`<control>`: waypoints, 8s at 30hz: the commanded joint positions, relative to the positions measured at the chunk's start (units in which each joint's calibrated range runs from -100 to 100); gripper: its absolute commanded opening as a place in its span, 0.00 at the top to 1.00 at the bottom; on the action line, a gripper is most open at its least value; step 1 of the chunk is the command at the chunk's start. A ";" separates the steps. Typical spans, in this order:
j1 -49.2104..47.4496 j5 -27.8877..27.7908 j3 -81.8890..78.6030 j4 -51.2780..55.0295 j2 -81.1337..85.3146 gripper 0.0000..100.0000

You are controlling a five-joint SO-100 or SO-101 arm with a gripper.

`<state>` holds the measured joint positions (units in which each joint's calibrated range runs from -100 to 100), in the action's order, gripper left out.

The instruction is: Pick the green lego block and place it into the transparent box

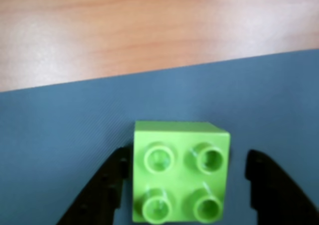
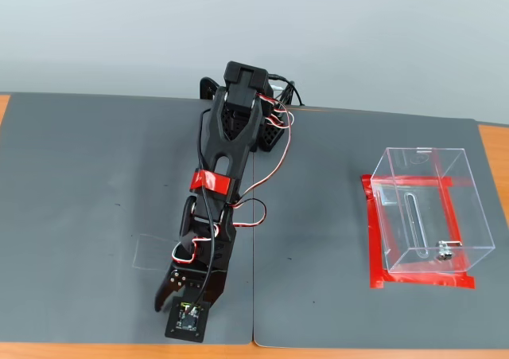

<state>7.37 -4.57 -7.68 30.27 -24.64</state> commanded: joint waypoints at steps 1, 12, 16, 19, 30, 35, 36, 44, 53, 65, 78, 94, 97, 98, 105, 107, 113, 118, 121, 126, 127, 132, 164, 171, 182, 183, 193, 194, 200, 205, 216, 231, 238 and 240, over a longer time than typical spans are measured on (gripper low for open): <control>-0.47 0.11 2.75 0.20 0.86 0.76; -0.47 -0.15 2.66 0.20 0.94 0.85; -0.47 -0.15 2.48 0.20 1.03 0.86; -0.47 -0.30 2.21 0.20 1.62 0.86; -3.45 -0.46 2.12 5.50 12.90 0.87; -7.18 -0.46 1.84 10.70 21.29 0.87; -8.30 -0.46 1.84 11.66 22.82 0.87; -19.86 -0.46 1.84 13.57 32.06 0.87; -33.96 -0.46 2.30 13.65 37.40 0.87; -52.54 -0.46 2.66 13.65 39.86 0.87; -62.76 -0.46 1.75 14.09 39.69 0.87; -62.61 -0.15 1.75 18.60 39.18 0.86; -62.61 -0.15 1.75 18.60 38.92 0.81; -62.61 -0.36 1.75 18.60 38.84 0.78; -61.79 -0.41 1.75 18.52 38.84 0.70; -61.27 -0.41 1.66 18.52 38.92 0.73; -57.84 -0.41 1.66 18.52 40.03 0.91; -53.58 -0.41 0.22 18.43 43.84 0.98; -50.30 -0.41 -3.13 18.43 47.40 0.98; -43.89 -0.41 -11.54 18.17 54.61 0.98; -42.39 -0.41 -13.53 18.00 56.30 0.98; -34.26 -0.36 -23.48 17.82 64.87 0.98; -11.51 0.16 -75.50 17.65 111.92 0.98; -10.99 0.22 -83.00 18.00 118.37 0.98; -10.24 2.25 -92.05 18.52 124.05 0.98; -10.24 3.03 -92.05 18.52 124.05 0.98; -9.72 4.12 -92.05 20.95 124.13 0.98; -9.72 4.12 -92.05 20.95 124.13 0.98; -9.72 4.33 -92.05 20.95 124.13 0.98; -9.72 4.28 -92.05 20.95 123.96 0.98; -9.79 4.28 -92.05 20.95 123.96 0.98; -9.79 4.28 -92.05 20.86 123.96 0.98; -9.79 4.28 -92.05 20.86 123.96 0.98; -9.79 4.28 -92.05 20.86 123.96 0.98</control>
<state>-2.95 -0.32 -99.28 51.00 98.73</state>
